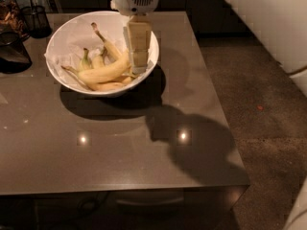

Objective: Pick banana from white bowl

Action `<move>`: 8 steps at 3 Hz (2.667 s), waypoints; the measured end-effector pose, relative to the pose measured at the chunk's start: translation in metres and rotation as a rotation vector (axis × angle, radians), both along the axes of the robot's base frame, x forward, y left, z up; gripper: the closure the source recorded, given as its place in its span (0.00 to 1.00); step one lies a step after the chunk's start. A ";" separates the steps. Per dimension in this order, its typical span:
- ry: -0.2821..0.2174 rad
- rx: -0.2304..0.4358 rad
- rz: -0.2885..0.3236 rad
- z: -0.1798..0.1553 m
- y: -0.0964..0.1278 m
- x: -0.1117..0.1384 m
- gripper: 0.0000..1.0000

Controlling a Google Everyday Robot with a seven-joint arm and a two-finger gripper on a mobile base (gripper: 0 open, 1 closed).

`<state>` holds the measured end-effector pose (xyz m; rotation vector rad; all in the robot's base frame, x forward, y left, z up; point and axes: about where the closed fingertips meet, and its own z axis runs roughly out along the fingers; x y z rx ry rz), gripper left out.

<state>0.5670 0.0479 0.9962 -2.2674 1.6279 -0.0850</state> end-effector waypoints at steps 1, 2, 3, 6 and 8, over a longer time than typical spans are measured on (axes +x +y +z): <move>-0.014 0.014 0.005 0.002 0.006 0.002 0.00; -0.008 0.044 0.034 -0.001 0.018 0.018 0.00; 0.021 0.064 0.064 -0.012 0.038 0.035 0.03; 0.142 0.086 0.085 -0.057 0.070 0.043 0.37; 0.172 0.067 0.085 -0.074 0.074 0.047 0.36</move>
Offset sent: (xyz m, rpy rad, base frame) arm 0.0332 0.0248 -0.0068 0.0604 0.0267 0.0669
